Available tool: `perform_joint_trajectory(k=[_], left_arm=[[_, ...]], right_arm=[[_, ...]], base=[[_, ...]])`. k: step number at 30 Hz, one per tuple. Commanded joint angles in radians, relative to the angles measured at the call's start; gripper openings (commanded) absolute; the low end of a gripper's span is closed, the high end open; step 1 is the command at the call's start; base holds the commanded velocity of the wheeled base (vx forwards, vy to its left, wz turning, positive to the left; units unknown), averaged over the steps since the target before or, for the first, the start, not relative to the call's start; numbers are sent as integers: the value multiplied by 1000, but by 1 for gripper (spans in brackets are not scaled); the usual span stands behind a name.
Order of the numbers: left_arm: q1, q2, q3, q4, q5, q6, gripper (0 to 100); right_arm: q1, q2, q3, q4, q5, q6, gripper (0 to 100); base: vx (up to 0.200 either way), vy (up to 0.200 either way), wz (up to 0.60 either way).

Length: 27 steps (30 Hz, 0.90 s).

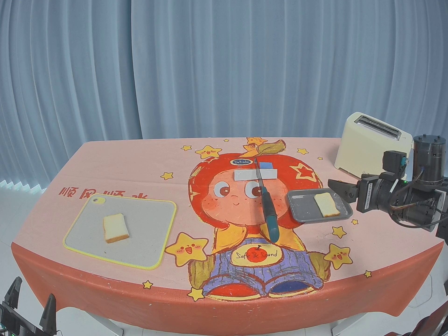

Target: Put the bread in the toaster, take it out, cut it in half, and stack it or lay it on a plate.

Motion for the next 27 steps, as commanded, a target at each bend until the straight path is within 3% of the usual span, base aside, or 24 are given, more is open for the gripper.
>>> perform_joint_trajectory(k=[1, 18, 27], left_arm=[[0, -12, 18, -2, 1, 0, 100], [0, -10, 18, 0, 2, -2, 100], [0, -10, 18, 0, 2, -2, 100]], right_arm=[[3, -43, 4, -2, 1, -2, 100], [41, -69, 25, 0, -9, -5, 100], [70, -78, 38, 0, -9, -5, 100]], base=[[0, 0, 0], [0, 0, 0], [-200, 0, 0]])
